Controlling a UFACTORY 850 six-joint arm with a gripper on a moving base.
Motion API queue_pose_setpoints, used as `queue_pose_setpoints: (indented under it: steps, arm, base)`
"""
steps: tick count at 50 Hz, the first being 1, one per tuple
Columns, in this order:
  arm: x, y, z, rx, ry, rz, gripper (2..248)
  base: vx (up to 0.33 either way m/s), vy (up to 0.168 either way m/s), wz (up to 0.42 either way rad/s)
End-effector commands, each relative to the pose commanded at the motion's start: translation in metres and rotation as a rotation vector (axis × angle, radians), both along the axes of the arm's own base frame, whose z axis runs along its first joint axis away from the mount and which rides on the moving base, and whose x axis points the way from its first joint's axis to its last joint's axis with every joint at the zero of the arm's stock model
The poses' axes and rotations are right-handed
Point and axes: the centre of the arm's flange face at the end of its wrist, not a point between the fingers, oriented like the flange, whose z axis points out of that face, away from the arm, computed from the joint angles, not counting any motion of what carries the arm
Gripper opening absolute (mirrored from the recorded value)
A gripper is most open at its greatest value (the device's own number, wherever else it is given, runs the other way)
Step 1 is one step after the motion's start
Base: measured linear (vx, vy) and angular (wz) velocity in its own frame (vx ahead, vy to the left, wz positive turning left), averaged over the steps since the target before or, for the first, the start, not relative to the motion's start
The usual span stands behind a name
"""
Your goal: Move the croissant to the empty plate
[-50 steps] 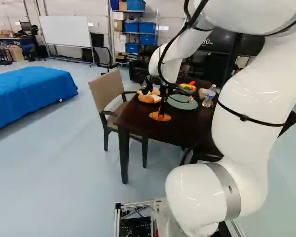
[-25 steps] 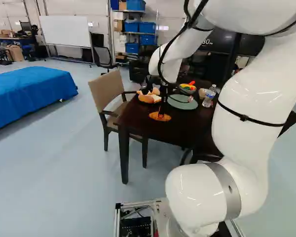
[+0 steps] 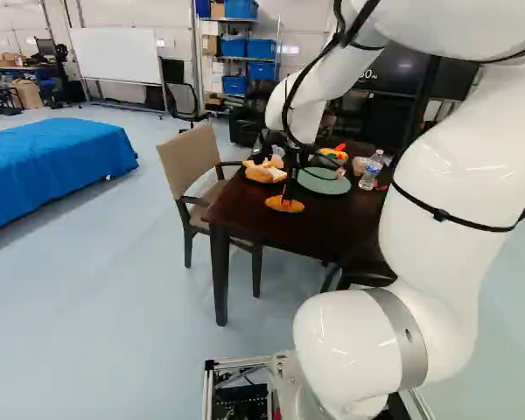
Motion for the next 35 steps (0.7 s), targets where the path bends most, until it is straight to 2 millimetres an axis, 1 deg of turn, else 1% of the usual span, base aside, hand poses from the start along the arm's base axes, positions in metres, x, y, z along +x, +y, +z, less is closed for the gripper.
queue_pose_setpoints:
  steps: [19, 29, 35]
  arm:
    - [-0.012, -0.005, 0.027, -0.001, -0.058, -0.012, 119]
    - [-0.013, -0.013, 0.041, -0.002, -0.089, -0.029, 119]
    - [-0.01, -0.019, 0.049, -0.003, -0.107, -0.042, 119]
  base:
    - [0.0, 0.0, 0.0]
    - [0.0, 0.0, 0.0]
    - [0.0, 0.0, 0.0]
